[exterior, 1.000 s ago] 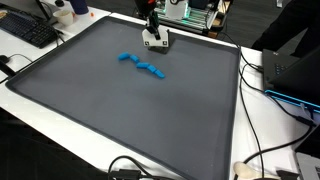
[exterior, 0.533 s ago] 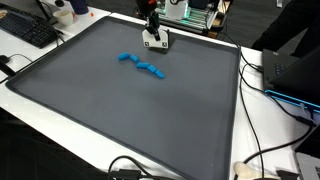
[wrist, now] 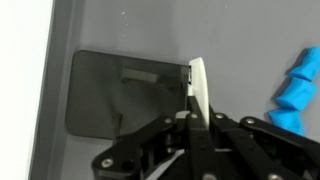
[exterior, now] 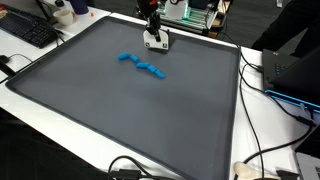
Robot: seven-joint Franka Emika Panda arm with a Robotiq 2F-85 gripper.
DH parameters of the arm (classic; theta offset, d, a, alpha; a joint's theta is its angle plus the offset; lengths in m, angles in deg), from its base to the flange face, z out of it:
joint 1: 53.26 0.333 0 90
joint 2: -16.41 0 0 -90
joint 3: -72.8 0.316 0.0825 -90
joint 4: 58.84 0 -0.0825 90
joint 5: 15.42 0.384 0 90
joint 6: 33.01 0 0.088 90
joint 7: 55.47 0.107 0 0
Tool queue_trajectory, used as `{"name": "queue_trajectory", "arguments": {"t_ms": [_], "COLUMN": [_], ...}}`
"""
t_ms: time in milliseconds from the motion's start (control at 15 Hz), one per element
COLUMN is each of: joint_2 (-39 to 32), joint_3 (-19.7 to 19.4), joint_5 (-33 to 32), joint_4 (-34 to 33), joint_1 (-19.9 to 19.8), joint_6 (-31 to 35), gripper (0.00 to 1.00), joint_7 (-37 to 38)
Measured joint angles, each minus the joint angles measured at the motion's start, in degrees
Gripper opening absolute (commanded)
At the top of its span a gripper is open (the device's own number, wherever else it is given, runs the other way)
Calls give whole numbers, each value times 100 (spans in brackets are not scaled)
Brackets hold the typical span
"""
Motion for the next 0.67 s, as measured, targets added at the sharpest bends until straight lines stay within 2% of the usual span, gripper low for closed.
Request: {"name": "queue_trajectory", "arguments": {"t_ms": [667], "joint_2": [-5], "joint_3": [74], "joint_5": [35], "joint_4": [91], "joint_1": [31], "joint_6": [233], "gripper": [1], "joint_7": [109]}}
